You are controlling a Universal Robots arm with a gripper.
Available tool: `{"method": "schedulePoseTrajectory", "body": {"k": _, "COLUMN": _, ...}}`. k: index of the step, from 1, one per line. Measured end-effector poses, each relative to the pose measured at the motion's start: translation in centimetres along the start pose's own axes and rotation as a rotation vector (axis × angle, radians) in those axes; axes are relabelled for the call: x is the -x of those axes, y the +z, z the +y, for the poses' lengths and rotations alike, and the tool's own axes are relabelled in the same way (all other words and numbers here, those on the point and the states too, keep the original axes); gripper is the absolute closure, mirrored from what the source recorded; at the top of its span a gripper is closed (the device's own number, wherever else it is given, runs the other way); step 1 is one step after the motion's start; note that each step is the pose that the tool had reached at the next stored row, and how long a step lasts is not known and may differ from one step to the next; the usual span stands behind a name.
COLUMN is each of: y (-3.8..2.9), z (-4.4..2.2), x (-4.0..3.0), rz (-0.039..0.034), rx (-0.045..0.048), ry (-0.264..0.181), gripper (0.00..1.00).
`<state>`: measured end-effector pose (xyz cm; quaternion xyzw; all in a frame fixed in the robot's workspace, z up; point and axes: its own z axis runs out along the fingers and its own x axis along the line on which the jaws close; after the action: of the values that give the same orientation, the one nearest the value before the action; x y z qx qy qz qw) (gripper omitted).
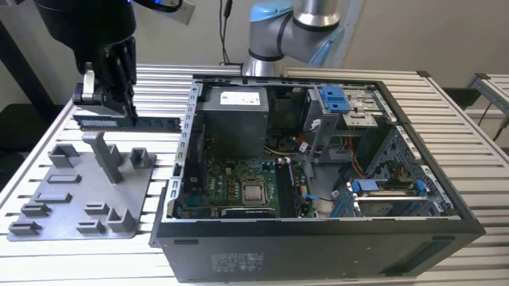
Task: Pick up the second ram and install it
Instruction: 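Pick up the second ram and move it above second insertion slot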
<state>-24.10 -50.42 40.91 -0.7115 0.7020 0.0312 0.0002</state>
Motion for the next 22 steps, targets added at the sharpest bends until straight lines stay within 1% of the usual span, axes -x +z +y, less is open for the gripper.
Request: {"method": "schedulePoseTrajectory", "body": {"k": 22, "y": -0.37, "z": -8.23, "x": -0.1, "rz": 0.0004, "rx": 0.0023, "ry": -0.01, "gripper": 0.86}}
